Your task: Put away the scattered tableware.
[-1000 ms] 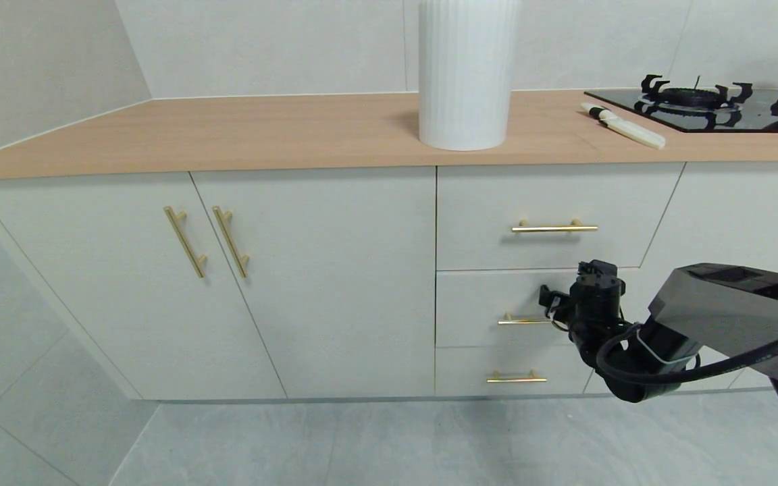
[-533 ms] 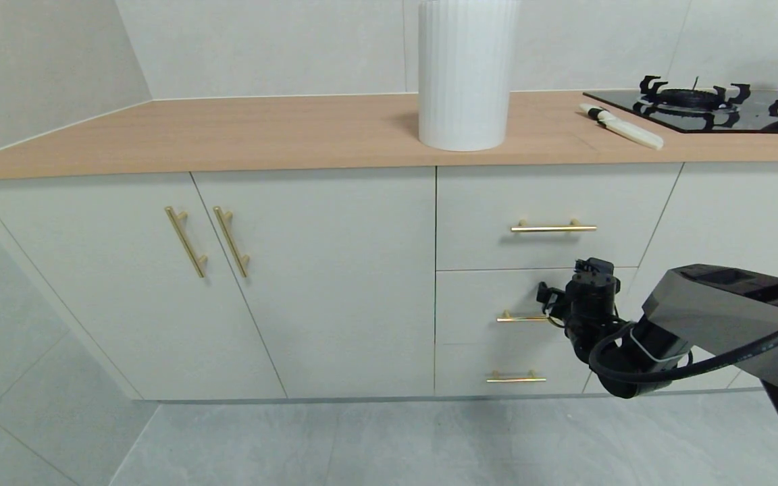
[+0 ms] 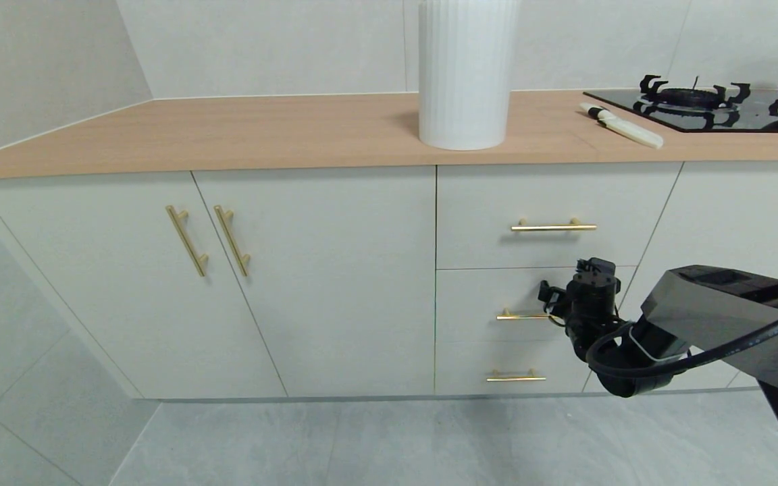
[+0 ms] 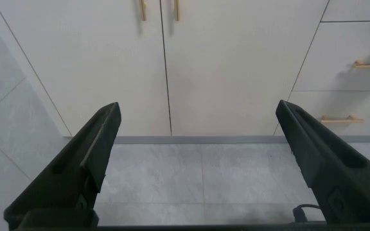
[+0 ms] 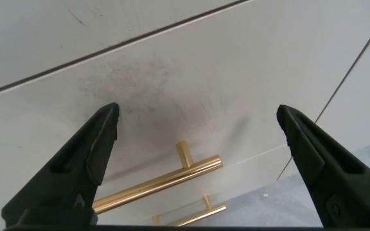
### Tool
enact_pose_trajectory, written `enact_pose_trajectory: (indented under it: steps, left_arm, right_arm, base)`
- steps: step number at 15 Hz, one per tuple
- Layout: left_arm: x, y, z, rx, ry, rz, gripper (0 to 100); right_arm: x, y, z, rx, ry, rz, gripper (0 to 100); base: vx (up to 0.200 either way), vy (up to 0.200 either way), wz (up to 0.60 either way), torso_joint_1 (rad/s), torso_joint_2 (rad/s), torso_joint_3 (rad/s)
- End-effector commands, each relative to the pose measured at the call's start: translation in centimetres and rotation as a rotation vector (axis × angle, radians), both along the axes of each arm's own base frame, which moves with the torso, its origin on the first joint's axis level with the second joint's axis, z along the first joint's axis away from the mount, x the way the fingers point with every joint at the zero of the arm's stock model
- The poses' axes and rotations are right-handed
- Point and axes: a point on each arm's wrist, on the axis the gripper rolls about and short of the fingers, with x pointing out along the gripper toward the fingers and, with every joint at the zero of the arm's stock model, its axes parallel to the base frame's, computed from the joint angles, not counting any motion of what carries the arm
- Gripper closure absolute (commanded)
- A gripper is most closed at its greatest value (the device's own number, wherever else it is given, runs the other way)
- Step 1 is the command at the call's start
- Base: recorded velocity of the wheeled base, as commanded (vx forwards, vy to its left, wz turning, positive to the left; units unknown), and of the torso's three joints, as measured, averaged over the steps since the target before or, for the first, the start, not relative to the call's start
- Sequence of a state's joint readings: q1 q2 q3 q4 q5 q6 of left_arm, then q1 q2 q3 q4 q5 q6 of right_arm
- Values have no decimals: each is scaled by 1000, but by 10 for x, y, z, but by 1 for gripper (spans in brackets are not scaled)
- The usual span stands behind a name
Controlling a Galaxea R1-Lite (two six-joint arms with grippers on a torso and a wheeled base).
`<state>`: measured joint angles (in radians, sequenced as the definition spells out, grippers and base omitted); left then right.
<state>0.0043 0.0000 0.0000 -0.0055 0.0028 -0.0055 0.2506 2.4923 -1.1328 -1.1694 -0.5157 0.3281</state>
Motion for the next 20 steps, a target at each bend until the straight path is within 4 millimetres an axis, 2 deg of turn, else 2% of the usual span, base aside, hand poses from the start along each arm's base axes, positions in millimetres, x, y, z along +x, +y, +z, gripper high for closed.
enact_pose_trajectory:
  steps: [1, 4, 8, 11, 14, 16, 17, 19, 20]
  left_arm:
    - [0, 0, 0, -1, -1, 1, 0]
    - [0, 0, 0, -1, -1, 1, 0]
    - [0, 0, 0, -1, -1, 1, 0]
    - [0, 0, 0, -1, -1, 1, 0]
    - [0, 0, 0, -1, -1, 1, 0]
    - [0, 0, 0, -1, -1, 1, 0]
    - [0, 0, 0, -1, -1, 1, 0]
    - [0, 0, 0, -1, -1, 1, 0]
    - [0, 0, 0, -1, -1, 1, 0]
  right_arm:
    - [-1, 0, 2, 1, -3, 1, 0]
    - [-6, 0, 7, -2, 2, 2, 0]
    - [-33, 3, 35, -2, 3, 29, 0]
    - [-89, 8, 70, -12, 20, 81, 0]
    - [-139, 5, 100, -33, 3, 78, 0]
    - [-178, -6, 124, -50, -37, 64, 0]
    - [-189, -8, 129, -49, -50, 71, 0]
    - [-232, -21, 148, -79, -102, 58, 0]
    - [-240, -23, 151, -87, -114, 49, 0]
  base:
    - [0, 0, 0, 0, 0, 0]
    - [0, 0, 0, 0, 0, 0]
    - [0, 0, 0, 0, 0, 0]
    - [0, 0, 0, 0, 0, 0]
    - [0, 0, 0, 0, 0, 0]
    - [0, 0, 0, 0, 0, 0]
    - [0, 0, 0, 0, 0, 0]
    - [0, 0, 0, 0, 0, 0]
    - [0, 0, 0, 0, 0, 0]
